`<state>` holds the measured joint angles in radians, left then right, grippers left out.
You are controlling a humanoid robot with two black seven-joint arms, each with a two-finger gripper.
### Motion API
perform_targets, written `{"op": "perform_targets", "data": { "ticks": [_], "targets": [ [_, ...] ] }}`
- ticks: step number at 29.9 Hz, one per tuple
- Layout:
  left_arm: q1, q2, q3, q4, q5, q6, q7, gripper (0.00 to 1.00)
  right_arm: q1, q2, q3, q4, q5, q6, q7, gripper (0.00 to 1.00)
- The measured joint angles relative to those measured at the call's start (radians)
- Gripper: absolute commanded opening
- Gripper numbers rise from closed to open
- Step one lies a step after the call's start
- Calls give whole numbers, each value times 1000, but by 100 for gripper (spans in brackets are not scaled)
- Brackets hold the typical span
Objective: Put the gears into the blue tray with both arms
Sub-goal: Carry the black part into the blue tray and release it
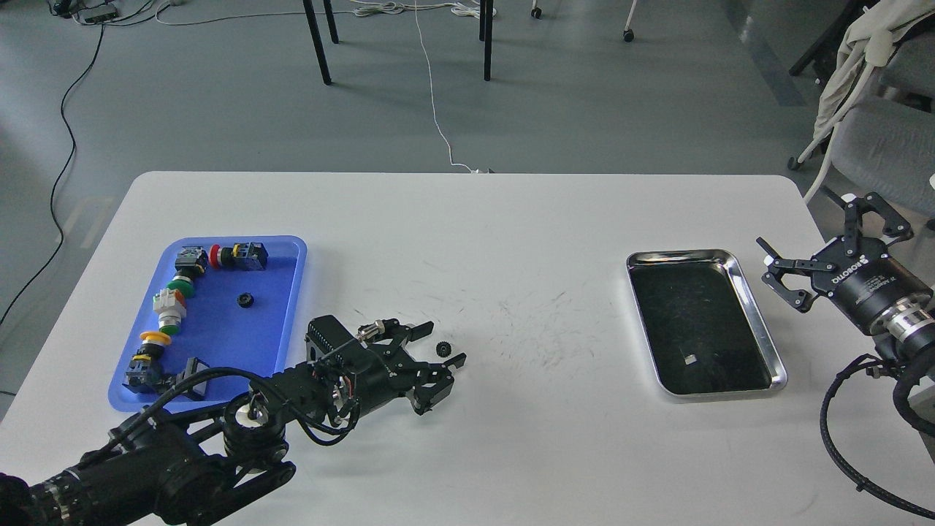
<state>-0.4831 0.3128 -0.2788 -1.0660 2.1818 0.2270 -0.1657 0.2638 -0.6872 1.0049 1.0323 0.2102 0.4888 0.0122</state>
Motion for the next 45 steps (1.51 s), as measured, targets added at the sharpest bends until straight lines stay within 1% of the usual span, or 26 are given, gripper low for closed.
{"op": "perform_targets", "data": {
  "ticks": [4,6,7,9,11,17,22,26,30,32,35,38,41,45],
  "targets": [
    [5,-2,8,8,0,3,0,42,0,0,0,0,0,0,0,97],
    [7,-1,9,11,0,6,0,21,0,0,0,0,0,0,0,97],
    [11,0,9,11,0,7,0,15,0,0,0,0,0,0,0,97],
    [18,1,10,11,0,8,-1,9,0,0,0,0,0,0,0,97],
    [22,2,9,12,0,8,-1,7,0,0,0,0,0,0,0,97],
    [22,7,8,12,0,9,-2,5,2,0,0,0,-11,0,0,97],
    [11,33,-5,-2,0,37,-6,5,3,1,0,0,-21,0,1,97],
    [8,112,-21,-54,0,53,-7,5,5,1,0,0,-21,0,2,97],
    [7,233,-63,-120,0,59,-12,5,7,1,0,0,-21,0,2,97],
    [7,301,-81,-133,-1,72,-24,5,7,1,1,0,-22,0,2,97],
    [8,409,-88,-138,-69,93,-61,5,9,0,1,0,-22,0,1,97],
    [12,489,-87,-129,-169,101,-100,5,9,-1,1,1,-22,0,0,97],
    [20,529,-82,-103,-240,104,-129,5,9,-1,1,2,-23,0,0,97],
    [44,541,-76,-39,-286,121,-149,5,8,-2,1,2,-23,0,0,97]
  ]
}}
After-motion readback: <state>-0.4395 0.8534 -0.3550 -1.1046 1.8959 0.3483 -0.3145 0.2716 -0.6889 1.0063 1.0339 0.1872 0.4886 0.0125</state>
